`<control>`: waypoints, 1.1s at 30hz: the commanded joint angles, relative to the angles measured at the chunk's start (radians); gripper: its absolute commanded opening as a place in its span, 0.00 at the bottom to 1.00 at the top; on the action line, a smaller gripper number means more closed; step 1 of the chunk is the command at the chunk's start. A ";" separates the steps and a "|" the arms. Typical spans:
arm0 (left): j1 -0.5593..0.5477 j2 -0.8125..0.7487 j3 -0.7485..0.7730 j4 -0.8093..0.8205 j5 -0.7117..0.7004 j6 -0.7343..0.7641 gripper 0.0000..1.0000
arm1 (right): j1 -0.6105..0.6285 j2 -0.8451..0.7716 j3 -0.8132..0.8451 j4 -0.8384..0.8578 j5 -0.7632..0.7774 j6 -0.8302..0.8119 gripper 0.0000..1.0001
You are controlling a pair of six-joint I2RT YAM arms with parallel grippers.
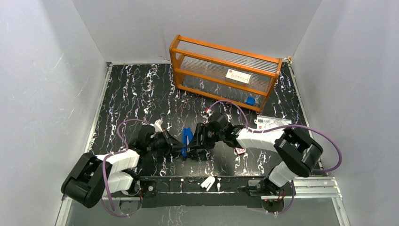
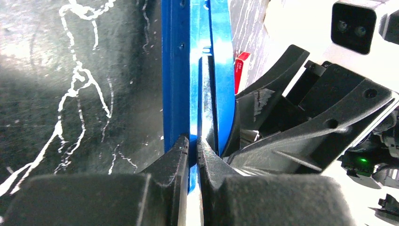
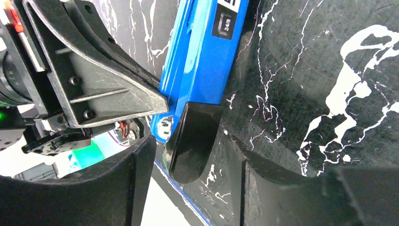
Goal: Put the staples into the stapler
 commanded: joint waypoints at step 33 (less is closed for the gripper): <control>0.029 -0.444 0.244 -0.974 -0.708 0.085 0.70 | 0.173 0.350 0.652 -0.585 0.394 -0.557 0.33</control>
